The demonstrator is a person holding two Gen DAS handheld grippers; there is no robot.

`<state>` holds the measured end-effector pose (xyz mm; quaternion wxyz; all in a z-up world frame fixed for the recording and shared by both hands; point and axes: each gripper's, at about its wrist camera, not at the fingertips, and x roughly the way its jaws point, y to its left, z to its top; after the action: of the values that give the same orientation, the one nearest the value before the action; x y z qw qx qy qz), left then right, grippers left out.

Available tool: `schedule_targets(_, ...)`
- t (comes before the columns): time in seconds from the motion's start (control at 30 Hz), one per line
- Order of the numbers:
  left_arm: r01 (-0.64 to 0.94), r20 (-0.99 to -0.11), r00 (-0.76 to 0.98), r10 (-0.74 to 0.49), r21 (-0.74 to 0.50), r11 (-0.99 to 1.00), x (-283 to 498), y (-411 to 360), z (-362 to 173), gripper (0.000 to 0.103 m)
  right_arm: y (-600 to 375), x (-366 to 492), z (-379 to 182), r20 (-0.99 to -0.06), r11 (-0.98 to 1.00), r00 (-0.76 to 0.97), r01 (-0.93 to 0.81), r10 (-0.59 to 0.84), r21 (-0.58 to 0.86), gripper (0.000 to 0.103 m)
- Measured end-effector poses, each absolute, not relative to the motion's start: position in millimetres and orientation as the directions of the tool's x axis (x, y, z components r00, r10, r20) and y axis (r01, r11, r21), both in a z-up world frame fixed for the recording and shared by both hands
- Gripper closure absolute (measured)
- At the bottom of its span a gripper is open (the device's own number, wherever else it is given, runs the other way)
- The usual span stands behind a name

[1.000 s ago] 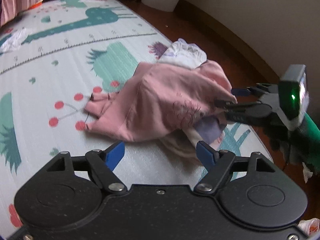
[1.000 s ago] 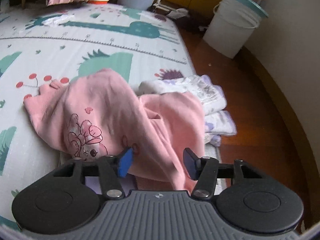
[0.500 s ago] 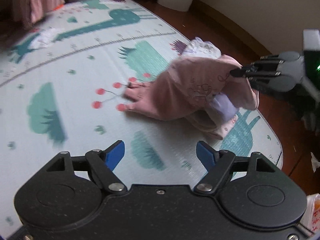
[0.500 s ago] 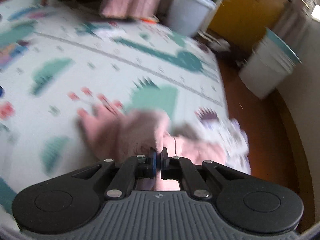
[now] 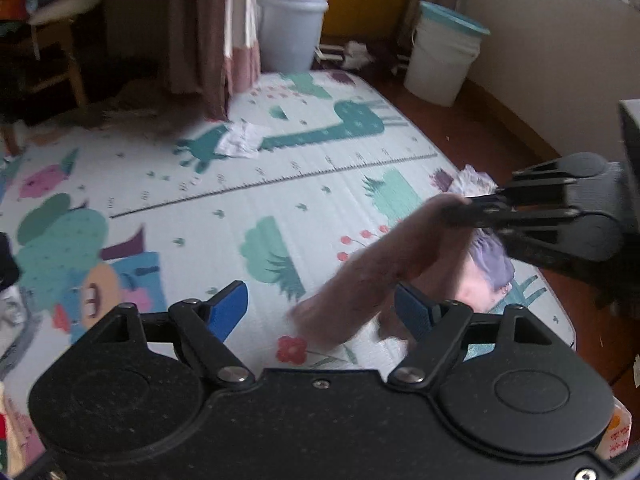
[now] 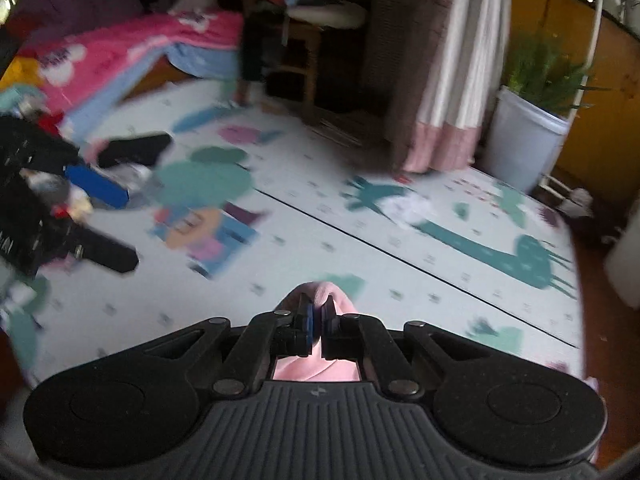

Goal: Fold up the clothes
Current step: 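Grasp the pink sweatshirt with the right tool and pull it onto open mat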

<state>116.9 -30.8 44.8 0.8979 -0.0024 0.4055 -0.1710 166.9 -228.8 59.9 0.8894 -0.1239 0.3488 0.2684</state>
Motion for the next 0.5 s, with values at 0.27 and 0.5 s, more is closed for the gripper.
schedule_targets(0.27,0.227,-0.752,0.622,-0.217,-0.092,0.970,93.5,14.2,24.7,0.022,-166.2,167.7,62.4,-0.716,0.868,0.595,-0.495,0.366,0.032,0.072)
schedule_targets(0.5,0.249,-0.753,0.632,-0.183,-0.025,0.968,88.1,35.1,3.3,0.022,-160.9,140.6,7.5,-0.787,0.842,0.535,-0.539,0.307,-0.038,0.067)
